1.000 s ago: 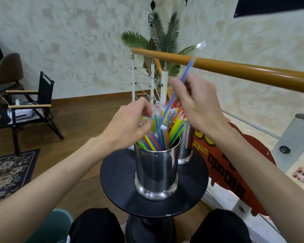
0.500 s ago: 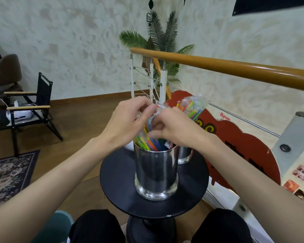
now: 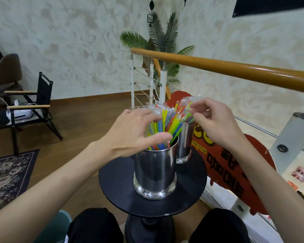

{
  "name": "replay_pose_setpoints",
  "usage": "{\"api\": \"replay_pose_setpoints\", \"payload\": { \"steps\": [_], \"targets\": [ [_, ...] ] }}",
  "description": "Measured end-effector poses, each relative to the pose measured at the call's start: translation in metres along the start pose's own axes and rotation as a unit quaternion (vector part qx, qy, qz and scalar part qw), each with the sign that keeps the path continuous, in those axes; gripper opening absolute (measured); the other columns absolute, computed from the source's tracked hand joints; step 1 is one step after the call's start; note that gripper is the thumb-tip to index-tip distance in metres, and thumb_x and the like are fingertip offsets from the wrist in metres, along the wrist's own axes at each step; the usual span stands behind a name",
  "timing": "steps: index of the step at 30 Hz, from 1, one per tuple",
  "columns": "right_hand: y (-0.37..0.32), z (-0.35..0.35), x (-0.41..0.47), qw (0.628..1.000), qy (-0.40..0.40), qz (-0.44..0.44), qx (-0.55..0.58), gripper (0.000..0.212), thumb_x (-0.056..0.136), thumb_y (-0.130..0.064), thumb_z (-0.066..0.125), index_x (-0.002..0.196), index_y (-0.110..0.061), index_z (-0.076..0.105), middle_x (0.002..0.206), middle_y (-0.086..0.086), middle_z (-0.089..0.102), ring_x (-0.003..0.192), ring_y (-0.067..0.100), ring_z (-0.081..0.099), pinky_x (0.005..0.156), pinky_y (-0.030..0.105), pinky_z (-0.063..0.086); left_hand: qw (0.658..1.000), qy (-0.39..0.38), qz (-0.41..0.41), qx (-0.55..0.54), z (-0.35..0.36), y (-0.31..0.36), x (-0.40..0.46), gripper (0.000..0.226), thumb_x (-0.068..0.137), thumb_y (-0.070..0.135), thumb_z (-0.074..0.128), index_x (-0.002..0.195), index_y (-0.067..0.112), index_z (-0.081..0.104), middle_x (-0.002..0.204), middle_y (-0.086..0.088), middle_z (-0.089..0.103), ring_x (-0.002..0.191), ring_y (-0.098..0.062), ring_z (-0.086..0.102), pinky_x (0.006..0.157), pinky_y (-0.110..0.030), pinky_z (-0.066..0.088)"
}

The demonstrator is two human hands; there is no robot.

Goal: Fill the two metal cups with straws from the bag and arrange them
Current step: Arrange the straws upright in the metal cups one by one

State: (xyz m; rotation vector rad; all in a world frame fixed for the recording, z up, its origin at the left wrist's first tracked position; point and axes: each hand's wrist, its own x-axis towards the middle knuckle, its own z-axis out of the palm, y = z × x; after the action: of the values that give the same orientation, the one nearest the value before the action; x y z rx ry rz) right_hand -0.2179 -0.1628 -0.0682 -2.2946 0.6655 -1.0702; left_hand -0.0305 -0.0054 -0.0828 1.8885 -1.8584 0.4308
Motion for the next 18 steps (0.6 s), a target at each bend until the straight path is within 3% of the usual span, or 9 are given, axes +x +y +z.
{"api": "replay_pose_setpoints", "payload": {
  "steps": [3, 6, 8, 11, 14, 18],
  "targets": [
    [0.012, 0.001, -0.006, 0.997, -0.042, 0.061, 0.002, 0.033, 0.086, 0.002, 0.063, 0.102, -0.027, 0.065, 0.1, -0.005, 0.071, 0.079, 0.006, 0.067, 0.075, 0.024, 0.052, 0.997, 0.04, 0.031, 0.065, 0.0, 0.01, -0.002, 0.096, 0.075, 0.091, 0.033, 0.135, 0.021, 0.059, 0.121, 0.007, 0.064, 0.106, -0.012, 0.054, 0.09, -0.031, 0.034],
    [0.015, 0.005, -0.009, 0.986, -0.116, 0.112, 0.042, 0.036, 0.082, -0.005, 0.075, 0.11, -0.025, 0.063, 0.105, -0.004, 0.07, 0.087, 0.015, 0.068, 0.076, 0.027, 0.052, 0.992, 0.024, 0.033, 0.115, 0.004, 0.014, 0.001, 0.094, 0.077, 0.091, 0.035, 0.134, 0.022, 0.06, 0.124, 0.005, 0.065, 0.113, -0.016, 0.059, 0.099, -0.038, 0.039],
    [0.015, 0.011, -0.009, 0.979, -0.143, 0.128, 0.062, 0.045, 0.078, -0.019, 0.085, 0.117, -0.023, 0.063, 0.105, -0.004, 0.069, 0.089, 0.015, 0.068, 0.082, 0.03, 0.055, 0.992, 0.018, 0.024, 0.126, 0.007, 0.015, 0.005, 0.077, 0.085, 0.082, 0.037, 0.128, 0.023, 0.064, 0.12, 0.005, 0.068, 0.112, -0.018, 0.062, 0.099, -0.041, 0.041],
    [0.017, 0.022, -0.008, 0.985, -0.123, 0.11, 0.047, 0.05, 0.074, -0.036, 0.089, 0.115, -0.024, 0.063, 0.095, -0.007, 0.068, 0.084, 0.007, 0.065, 0.083, 0.028, 0.053, 0.995, 0.017, 0.008, 0.102, 0.007, 0.015, 0.009, 0.047, 0.093, 0.058, 0.039, 0.114, 0.026, 0.067, 0.108, 0.006, 0.071, 0.104, -0.019, 0.066, 0.096, -0.04, 0.042],
    [0.02, 0.031, -0.006, 0.991, -0.099, 0.087, 0.022, 0.039, 0.078, -0.035, 0.087, 0.107, -0.022, 0.065, 0.085, -0.01, 0.065, 0.077, 0.001, 0.06, 0.075, 0.019, 0.047, 0.996, 0.013, 0.009, 0.083, 0.007, 0.012, 0.011, 0.029, 0.093, 0.036, 0.048, 0.114, 0.026, 0.066, 0.11, 0.008, 0.07, 0.105, -0.018, 0.064, 0.098, -0.039, 0.038],
    [0.023, 0.037, -0.002, 0.994, -0.087, 0.058, -0.009, 0.021, 0.081, -0.03, 0.085, 0.09, -0.021, 0.069, 0.077, -0.013, 0.064, 0.07, -0.002, 0.058, 0.063, 0.01, 0.041, 0.997, 0.002, 0.012, 0.071, 0.009, 0.009, 0.013, 0.04, 0.082, 0.019, 0.041, 0.113, 0.025, 0.067, 0.111, 0.007, 0.068, 0.11, -0.02, 0.063, 0.095, -0.037, 0.035]
  ]
}}
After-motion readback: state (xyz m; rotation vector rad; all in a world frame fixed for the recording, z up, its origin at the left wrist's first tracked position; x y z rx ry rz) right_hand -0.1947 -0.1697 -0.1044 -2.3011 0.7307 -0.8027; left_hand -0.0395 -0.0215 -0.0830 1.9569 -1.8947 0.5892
